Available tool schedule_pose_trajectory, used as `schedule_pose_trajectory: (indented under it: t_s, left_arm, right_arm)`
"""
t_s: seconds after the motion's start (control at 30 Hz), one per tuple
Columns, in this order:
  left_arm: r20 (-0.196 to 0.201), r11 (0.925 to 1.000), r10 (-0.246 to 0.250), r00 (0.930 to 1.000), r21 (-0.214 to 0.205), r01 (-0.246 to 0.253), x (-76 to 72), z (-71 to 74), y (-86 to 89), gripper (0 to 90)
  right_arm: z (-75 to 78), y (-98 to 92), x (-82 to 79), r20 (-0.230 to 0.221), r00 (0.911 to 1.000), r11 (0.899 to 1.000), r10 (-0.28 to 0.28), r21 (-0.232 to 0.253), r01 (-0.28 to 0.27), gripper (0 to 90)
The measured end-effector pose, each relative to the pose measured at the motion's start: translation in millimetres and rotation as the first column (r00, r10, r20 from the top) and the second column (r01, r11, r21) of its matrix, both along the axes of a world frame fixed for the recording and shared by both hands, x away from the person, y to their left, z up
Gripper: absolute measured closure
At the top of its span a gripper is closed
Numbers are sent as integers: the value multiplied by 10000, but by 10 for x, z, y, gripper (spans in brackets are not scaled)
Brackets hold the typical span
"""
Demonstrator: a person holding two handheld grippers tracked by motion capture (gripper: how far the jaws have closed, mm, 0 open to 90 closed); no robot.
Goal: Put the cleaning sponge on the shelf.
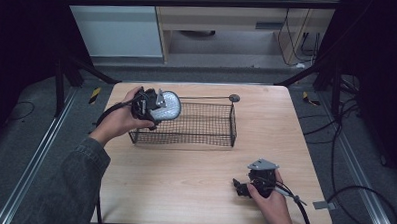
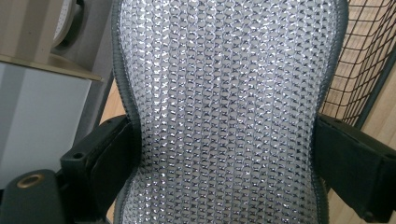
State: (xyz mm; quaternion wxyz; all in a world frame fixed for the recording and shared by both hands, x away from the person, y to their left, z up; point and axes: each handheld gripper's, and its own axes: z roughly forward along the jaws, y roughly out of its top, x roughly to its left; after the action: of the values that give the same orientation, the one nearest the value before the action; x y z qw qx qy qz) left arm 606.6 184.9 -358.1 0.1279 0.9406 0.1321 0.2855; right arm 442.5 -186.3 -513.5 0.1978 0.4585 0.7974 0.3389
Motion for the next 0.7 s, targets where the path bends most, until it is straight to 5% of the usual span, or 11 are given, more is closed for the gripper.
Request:
schedule_pose_trajectory:
  t_s: [0.7]
  left_arm:
    - [-2,9995,-152,9999,268,152,71,-119,-47,81]
  right_arm:
    - [0,0,0,0,10000,10000,-2,1,2,4]
